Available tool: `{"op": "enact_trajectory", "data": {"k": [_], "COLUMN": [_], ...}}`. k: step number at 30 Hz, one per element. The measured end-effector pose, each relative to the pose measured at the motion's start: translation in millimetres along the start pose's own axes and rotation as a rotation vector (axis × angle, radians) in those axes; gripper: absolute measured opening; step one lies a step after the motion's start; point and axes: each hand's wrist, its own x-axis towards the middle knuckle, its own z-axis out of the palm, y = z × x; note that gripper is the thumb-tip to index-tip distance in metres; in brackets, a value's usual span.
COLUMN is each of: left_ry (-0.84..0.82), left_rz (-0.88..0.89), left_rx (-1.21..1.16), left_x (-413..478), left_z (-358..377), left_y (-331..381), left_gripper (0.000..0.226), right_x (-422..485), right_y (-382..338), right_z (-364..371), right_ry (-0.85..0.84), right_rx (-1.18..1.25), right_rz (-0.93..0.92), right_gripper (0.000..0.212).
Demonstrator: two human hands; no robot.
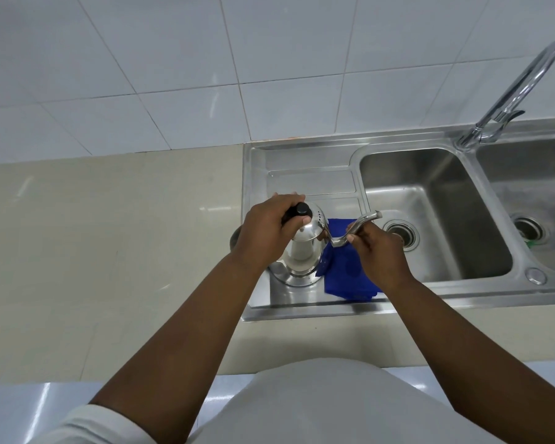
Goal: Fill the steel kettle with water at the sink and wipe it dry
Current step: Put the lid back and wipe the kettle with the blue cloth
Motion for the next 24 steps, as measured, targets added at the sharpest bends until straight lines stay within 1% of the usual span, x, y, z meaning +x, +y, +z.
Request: {"op": "enact_trajectory", "data": {"k": [6,9,13,18,22,24], "left_ry": [-0.017,-0.042,-0.142,-0.278,-0.376,-0.390], "left_rz": [0.016,0.067,0.169,0.232,0.195,0.161], "left_rx": [-0.029,0.021,0.081,0.054,-0.067,-0.103], "left_x": [1,3,13,28,33,32], "left_z": [2,0,-5,-9,-11,-10], "left_y": [-8,-11,-16,-20,-23,-25], "left_gripper": [0.039,0.037,0.033,0.039,0.035,0.035], "right_x": [0,0,1,8,22,31], "right_y": [2,4,7,4,-1,-6], "right_z": [1,1,0,-1,-1,-1], "right_ry": [0.001,-0.003,-0.013,-0.032,-0.046,-0.064], "right_rx": [0.008,0.008,0.008,0.001,-0.007,0.016], "right_rz": [-0.010,-0.016,-0.026,-0.028,-0.029,-0.037], "right_gripper": [0.017,0.017,0.018,0.016,0.014,0.014]}}
